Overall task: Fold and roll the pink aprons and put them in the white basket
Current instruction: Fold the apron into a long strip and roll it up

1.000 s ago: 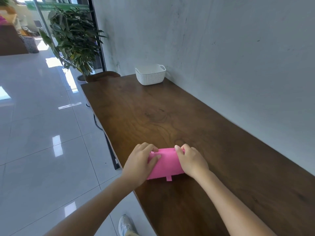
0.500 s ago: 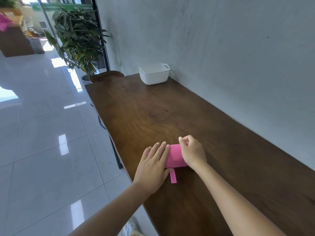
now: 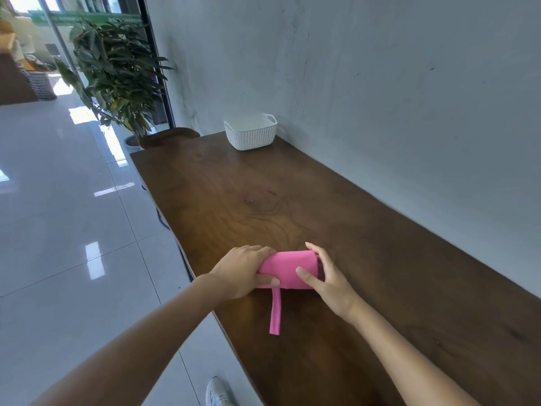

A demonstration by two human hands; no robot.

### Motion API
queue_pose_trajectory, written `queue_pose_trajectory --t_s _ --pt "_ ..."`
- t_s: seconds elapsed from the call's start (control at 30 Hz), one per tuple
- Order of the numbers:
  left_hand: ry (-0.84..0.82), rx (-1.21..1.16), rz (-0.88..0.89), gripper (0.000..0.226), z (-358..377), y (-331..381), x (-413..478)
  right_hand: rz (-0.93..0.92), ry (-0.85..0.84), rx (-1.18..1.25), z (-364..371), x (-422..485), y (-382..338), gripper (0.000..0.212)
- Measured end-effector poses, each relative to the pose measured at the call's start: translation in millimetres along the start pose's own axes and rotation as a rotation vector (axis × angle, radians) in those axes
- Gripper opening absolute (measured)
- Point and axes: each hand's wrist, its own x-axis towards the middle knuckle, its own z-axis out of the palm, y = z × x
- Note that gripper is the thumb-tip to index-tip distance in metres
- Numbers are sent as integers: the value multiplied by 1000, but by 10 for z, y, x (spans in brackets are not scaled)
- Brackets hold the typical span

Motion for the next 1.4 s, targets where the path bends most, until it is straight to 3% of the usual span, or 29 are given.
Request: queue_pose_trajectory --t_s 0.1,0.2,0.33,0.43,0.53,0.63,0.83,1.0,1.07,1.23,1.4 --pt "-195 -103 -39 61 -158 -42 -29 31 -101 -13 -13 -61 10 87" --pt "-249 -70 -77 69 -223 -28 -89 67 -97 11 26 -93 -38 86" --pt "-46 114 -3 91 -104 47 -208 117 -3 144 106 -102 -167 83" --pt "108 120 52 107 34 123 -266 157 42 152 130 -86 -328 87" --pt "247 97 42 112 124 199 -297 175 67 81 160 -91 -519 75" --pt "332 61 -14 112 174 235 -323 186 49 40 160 -85 -648 82" --pt "453 -276 -60 100 117 252 -385 129 43 12 70 -147 -941 102" --pt "592 -690 -45 69 150 310 -453 74 7 26 34 -208 -1102 114" --pt "651 -815 -58 64 177 331 -476 34 -12 58 43 -238 -1113 107" --pt "778 -1000 -169 70 180 348 -525 -1 -30 124 71 -347 -1046 65" --pt "843 -1057 -210 81 88 274 -571 98 -243 123 175 -493 -894 36"
